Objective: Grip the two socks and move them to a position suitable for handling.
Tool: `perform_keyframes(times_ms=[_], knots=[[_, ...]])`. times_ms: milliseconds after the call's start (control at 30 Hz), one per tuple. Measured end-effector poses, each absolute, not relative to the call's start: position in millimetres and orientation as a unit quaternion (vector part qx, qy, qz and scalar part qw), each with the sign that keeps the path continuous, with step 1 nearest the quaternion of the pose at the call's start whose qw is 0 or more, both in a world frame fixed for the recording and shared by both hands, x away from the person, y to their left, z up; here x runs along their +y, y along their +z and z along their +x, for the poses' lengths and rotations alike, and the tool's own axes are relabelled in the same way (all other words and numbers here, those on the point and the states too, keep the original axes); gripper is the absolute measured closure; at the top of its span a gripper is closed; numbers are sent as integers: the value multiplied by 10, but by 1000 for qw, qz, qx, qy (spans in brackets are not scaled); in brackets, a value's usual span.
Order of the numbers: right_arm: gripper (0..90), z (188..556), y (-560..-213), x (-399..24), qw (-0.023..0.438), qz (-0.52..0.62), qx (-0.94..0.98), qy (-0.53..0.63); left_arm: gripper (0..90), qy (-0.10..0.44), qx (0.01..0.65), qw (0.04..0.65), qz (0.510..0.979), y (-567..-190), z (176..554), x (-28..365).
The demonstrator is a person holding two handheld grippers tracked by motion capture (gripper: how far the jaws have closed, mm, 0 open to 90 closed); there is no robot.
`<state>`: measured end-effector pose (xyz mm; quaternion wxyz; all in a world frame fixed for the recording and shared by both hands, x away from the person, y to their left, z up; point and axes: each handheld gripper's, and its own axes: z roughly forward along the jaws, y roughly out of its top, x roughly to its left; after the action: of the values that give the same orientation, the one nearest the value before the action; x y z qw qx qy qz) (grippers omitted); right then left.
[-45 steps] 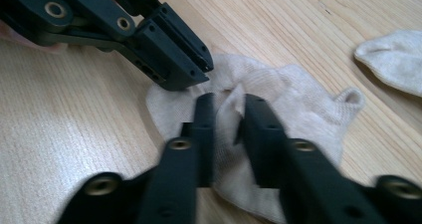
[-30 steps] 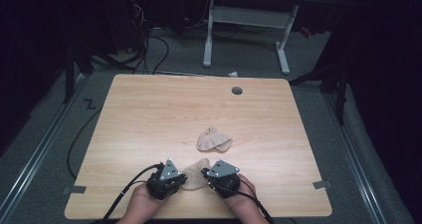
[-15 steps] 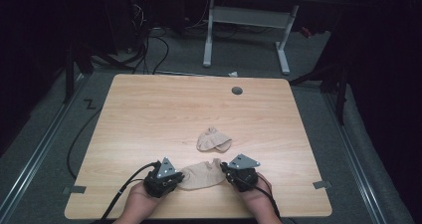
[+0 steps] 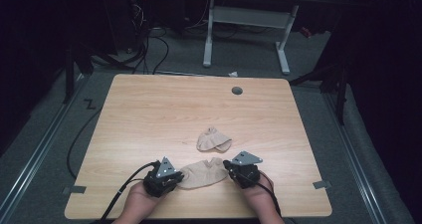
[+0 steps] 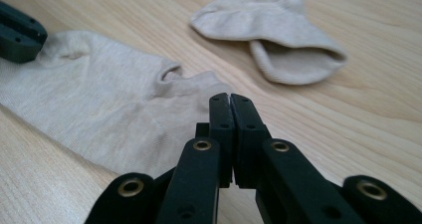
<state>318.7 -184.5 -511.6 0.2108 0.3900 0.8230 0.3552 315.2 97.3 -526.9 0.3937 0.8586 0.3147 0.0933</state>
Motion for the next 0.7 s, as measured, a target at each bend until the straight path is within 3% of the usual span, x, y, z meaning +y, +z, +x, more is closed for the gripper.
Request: perform_keyframes(times_ms=[533, 700], knots=[[887, 3035, -5232, -1622, 168, 352, 858, 333, 731, 98, 326, 383, 858, -5249, 3187, 1071], [837, 3004, -5187, -1607, 175, 343, 855, 348, 674, 100, 317, 379, 864, -5213, 3156, 1087]])
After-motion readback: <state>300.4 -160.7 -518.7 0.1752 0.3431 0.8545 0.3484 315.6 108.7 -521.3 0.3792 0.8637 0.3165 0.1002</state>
